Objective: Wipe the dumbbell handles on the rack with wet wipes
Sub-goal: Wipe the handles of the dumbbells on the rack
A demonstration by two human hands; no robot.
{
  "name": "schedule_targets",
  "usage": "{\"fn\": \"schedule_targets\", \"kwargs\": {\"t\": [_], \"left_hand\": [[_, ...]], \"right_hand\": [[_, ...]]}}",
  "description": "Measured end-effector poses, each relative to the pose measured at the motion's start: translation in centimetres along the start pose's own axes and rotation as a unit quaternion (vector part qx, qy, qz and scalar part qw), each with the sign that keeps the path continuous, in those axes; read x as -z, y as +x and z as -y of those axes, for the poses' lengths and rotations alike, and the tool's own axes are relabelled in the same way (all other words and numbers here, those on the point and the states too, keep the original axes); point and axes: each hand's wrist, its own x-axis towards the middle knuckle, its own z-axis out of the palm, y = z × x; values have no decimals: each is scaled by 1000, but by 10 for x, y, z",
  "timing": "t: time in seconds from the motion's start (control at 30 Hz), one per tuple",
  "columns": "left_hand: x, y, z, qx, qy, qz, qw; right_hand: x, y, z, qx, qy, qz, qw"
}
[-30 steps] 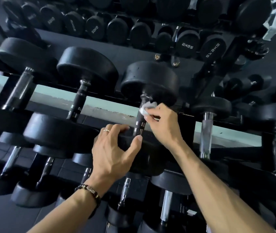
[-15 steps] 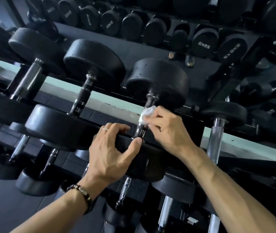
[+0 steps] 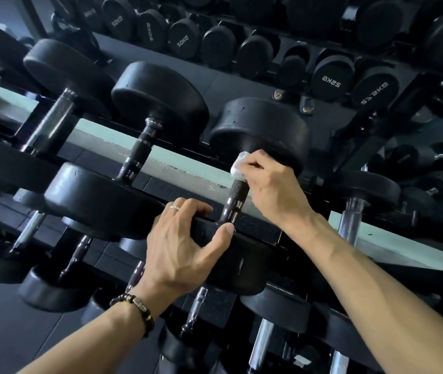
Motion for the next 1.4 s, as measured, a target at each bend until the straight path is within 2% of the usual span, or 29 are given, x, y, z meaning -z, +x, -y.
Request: {"fn": "schedule_targets", "kwargs": {"t": [0.03, 0.13, 0.17, 0.2, 0.3, 0.33, 0.37, 0.47, 0.5, 0.57, 0.67, 0.7, 0.8, 0.83, 0.87, 0.97, 1.0, 1.03, 1.13, 1.17, 1.2, 1.3, 1.33, 1.37, 1.4], "left_hand": [[0, 0, 1, 2, 1, 1, 1000], [-1, 0, 0, 1, 8, 1, 1000], [0, 0, 0, 1, 8, 0, 1000], [0, -1, 0, 1, 8, -1, 1000], [-1, 0, 0, 3, 10, 4, 1000], [-1, 0, 0, 3, 10, 4, 1000], [-1, 0, 0, 3, 10, 4, 1000], [-1, 0, 0, 3, 15, 4, 1000], [-1, 0, 0, 3, 16, 3, 1000], [-1, 0, 0, 2, 17, 4, 1000], [-1, 1, 1, 1, 13, 3, 1000], [-1, 1, 1, 1, 11, 3, 1000], [-3, 1, 2, -2, 13, -1, 1000], [-3, 1, 2, -2, 12, -2, 1000], [-3, 1, 1, -3, 10, -3, 1000], [-2, 1, 3, -4, 9, -5, 1000], [-2, 0, 3, -4, 11, -6, 1000], [-2, 0, 3, -4, 12, -6, 1000], [-2, 0, 2, -5, 13, -7, 1000], [-2, 1, 2, -5, 14, -7, 1000], [-2, 1, 2, -6, 15, -6, 1000], [-2, 1, 2, -7, 8, -8, 1000], [-2, 1, 2, -7, 7, -8, 1000], [-2, 1, 2, -8, 5, -7, 1000], [-2, 1, 2, -8, 4, -8, 1000]], "right_hand": [[-1, -4, 4, 19, 9, 20, 1000], [8, -23, 19, 110, 90, 167, 976], [13, -22, 18, 122, 104, 185, 969], [16, -17, 13, 119, 100, 176, 972], [19, 0, -2, 43, 38, 60, 997], [19, 0, 1, 27, 32, 52, 998], [17, -4, 6, 38, 43, 73, 996], [20, -23, 21, 97, 125, 224, 962], [22, -23, 19, 99, 129, 240, 957], [22, -14, 9, 106, 97, 189, 971], [16, -4, 2, 63, 58, 105, 991], [15, -6, 4, 65, 58, 118, 989], [20, -18, 14, 110, 90, 279, 950], [24, -16, 14, 111, 83, 305, 942], [26, -11, 11, 112, 68, 297, 946], [22, 5, 2, 87, 19, 170, 981], [20, 4, 4, 70, 12, 149, 986], [18, 1, 8, 73, 22, 160, 984], [20, -10, 18, 104, 84, 299, 945], [22, -6, 17, 103, 82, 318, 939], [23, 1, 13, 105, 65, 305, 944], [19, 13, 5, 86, 5, 154, 984], [17, 11, 7, 80, -1, 135, 988], [15, 6, 12, 81, 3, 157, 984], [16, 1, 19, 87, 21, 212, 973]]}}
